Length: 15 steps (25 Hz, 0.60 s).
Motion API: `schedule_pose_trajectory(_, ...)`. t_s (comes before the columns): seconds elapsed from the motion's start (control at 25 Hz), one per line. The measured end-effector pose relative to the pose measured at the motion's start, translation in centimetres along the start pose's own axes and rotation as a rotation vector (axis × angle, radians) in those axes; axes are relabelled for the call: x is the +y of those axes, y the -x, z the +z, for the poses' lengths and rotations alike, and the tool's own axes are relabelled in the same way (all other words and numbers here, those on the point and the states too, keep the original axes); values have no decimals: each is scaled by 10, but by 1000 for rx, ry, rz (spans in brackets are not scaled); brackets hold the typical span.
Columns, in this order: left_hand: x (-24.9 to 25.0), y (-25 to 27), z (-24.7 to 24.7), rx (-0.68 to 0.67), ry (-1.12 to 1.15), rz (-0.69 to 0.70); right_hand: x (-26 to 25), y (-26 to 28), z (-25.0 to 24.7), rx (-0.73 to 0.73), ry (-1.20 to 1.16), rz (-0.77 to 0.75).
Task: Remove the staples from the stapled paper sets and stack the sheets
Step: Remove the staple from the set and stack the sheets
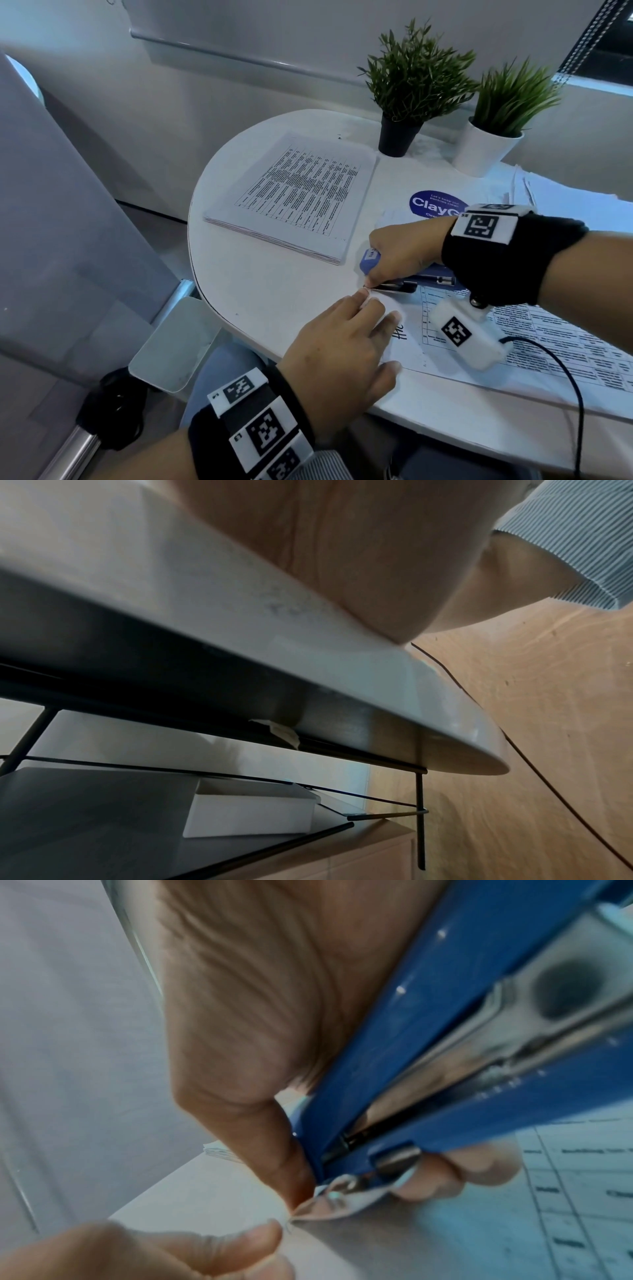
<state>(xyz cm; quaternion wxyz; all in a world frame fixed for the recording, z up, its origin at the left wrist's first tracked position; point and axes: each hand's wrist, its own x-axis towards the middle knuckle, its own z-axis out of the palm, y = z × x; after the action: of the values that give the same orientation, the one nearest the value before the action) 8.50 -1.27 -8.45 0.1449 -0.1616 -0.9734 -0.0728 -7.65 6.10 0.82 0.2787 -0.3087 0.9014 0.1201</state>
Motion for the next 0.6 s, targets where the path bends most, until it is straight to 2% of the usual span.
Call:
schedule_pose_trajectory(0.4, -1, -1, 0, 9, -17, -1, -3, 2, -9, -35, 28, 21)
schedule_pose_trajectory(0.48, -1, 0, 0, 4, -21, 7, 3, 6, -3, 8, -32, -11)
schedule_pose_trajectory(0.6, -1, 0, 0, 11, -32, 16, 11, 11, 16, 168, -112, -153)
